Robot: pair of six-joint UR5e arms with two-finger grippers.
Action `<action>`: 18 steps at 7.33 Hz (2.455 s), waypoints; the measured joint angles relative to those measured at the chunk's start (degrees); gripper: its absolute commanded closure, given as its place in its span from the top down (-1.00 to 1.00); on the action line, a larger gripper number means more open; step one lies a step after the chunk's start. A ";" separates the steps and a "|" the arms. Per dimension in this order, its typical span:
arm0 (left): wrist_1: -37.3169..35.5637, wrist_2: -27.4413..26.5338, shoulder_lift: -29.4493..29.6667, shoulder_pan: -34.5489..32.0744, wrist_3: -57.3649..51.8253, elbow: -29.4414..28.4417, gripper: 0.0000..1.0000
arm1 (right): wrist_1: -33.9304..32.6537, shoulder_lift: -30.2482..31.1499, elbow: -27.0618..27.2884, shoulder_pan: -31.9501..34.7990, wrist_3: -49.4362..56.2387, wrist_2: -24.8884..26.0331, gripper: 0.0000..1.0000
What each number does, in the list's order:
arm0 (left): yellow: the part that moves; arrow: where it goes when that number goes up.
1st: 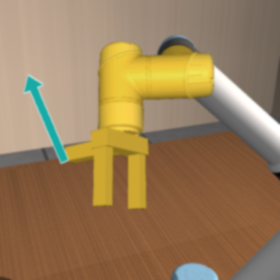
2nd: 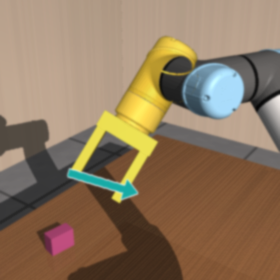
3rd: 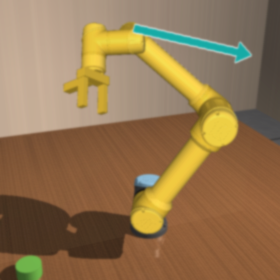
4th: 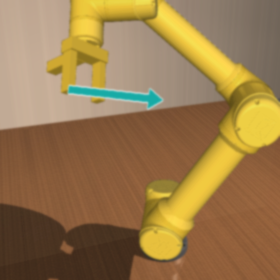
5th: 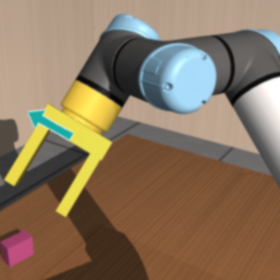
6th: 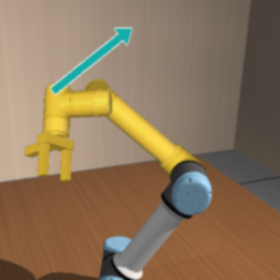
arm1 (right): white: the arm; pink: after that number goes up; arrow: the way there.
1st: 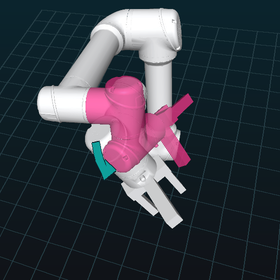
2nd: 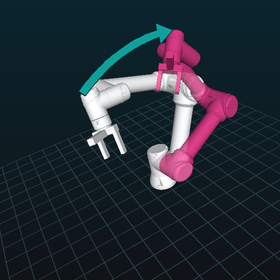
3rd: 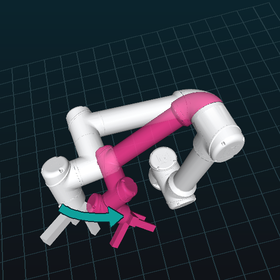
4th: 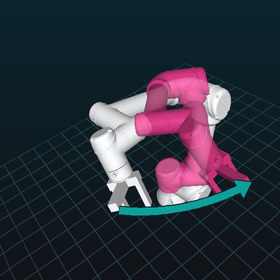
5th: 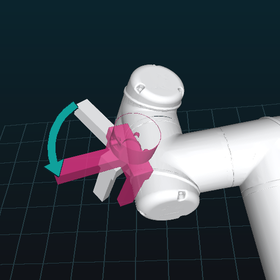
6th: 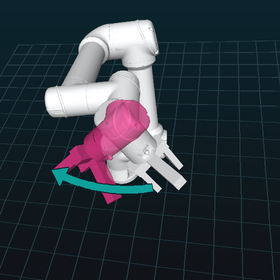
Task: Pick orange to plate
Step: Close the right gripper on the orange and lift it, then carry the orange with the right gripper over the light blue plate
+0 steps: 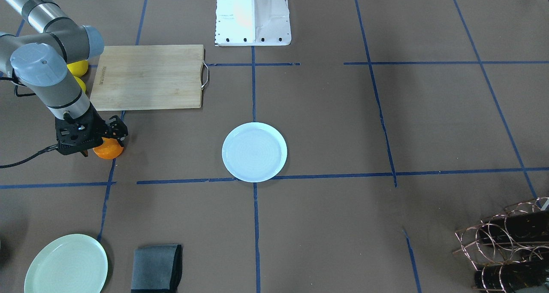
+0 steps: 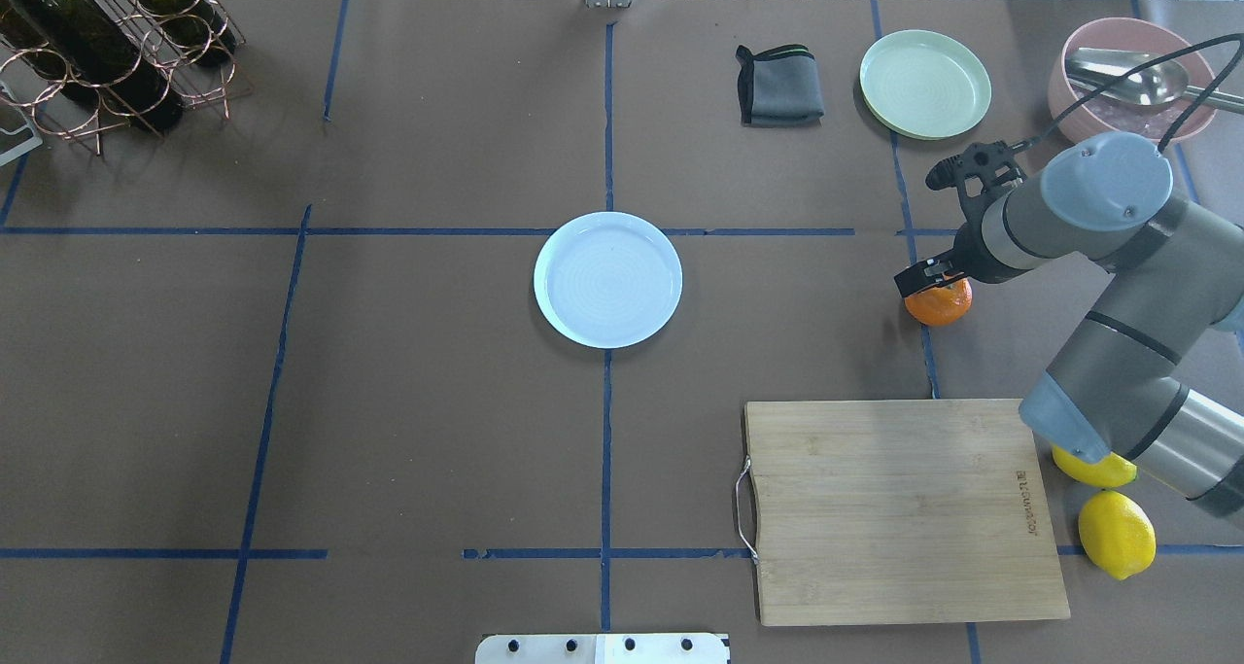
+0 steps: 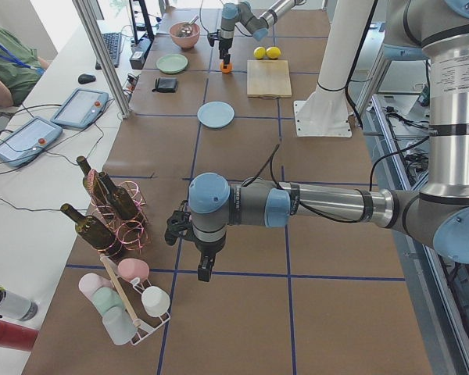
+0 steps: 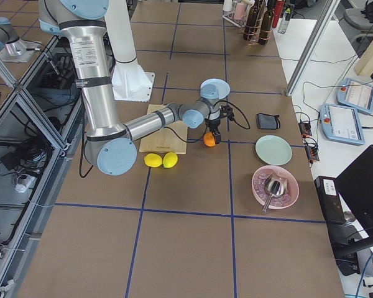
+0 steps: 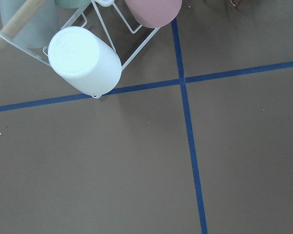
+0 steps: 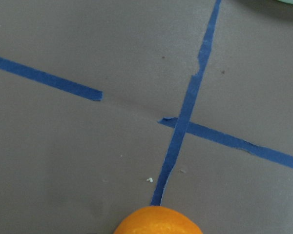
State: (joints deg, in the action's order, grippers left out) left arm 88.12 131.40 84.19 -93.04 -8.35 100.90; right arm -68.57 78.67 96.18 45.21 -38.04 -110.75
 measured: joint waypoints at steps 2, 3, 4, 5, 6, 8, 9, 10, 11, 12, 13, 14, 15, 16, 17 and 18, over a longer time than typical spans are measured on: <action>0.03 0.00 0.01 -0.01 0.00 0.20 1.00 | 0.01 0.00 -1.26 -1.10 0.00 1.14 0.90; 0.03 0.00 0.01 -0.03 0.00 0.23 1.00 | 0.04 0.00 -1.52 -1.43 0.04 1.37 0.28; 0.02 0.00 0.01 -0.04 0.00 0.28 1.00 | 0.07 -0.03 -1.52 -1.67 0.05 1.43 -0.18; 0.00 0.00 0.01 -0.04 0.00 0.29 1.00 | 0.07 -0.19 -1.37 -1.84 0.02 1.44 -0.25; 0.00 0.00 0.01 -0.04 0.00 0.30 1.00 | -0.13 -0.71 -0.89 -2.00 -0.23 1.40 -0.22; 0.01 0.00 0.01 -0.04 0.00 0.33 1.00 | -2.92 -5.18 -0.18 -3.10 -4.09 1.41 -0.15; 0.02 0.00 0.01 -0.04 0.00 0.34 1.00 | -8.26 -11.74 -1.22 -4.87 -7.67 2.14 -0.12; 0.03 0.00 0.02 -0.04 0.00 0.34 1.00 | -14.15 -20.59 -4.60 -6.75 -12.00 3.67 -0.10; 0.03 0.00 0.02 -0.04 0.00 0.37 1.00 | -17.62 -29.70 -10.63 -8.56 -16.41 5.38 -0.08; 0.03 0.00 0.02 -0.04 0.00 0.38 1.00 | -18.96 -37.05 -17.06 -10.10 -19.58 7.04 -0.05; 0.01 0.00 0.01 -0.04 0.00 0.38 1.00 | -19.33 -41.48 -21.44 -11.59 -21.72 8.65 0.04; 0.00 0.00 0.00 -0.04 0.00 0.39 1.00 | -19.42 -43.56 -23.76 -13.08 -23.41 10.27 0.14; -0.01 0.00 -0.04 -0.04 0.00 0.37 1.00 | -19.44 -44.61 -25.30 -14.33 -24.72 11.66 0.36; -0.03 0.00 -0.06 -0.04 0.00 0.36 1.00 | -19.41 -45.11 -26.41 -15.33 -25.95 12.73 0.57; -0.04 -0.02 -0.07 -0.06 0.00 0.36 1.00 | -19.36 -45.36 -27.17 -15.96 -26.98 13.43 0.80; -0.05 -0.05 -0.10 -0.10 0.00 0.40 1.00 | -19.33 -45.53 -27.72 -16.34 -27.70 13.83 0.97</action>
State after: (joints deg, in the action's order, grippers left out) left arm 88.07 131.34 84.08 -93.13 -8.35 101.30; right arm -87.90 33.14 68.46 28.87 -65.75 -96.92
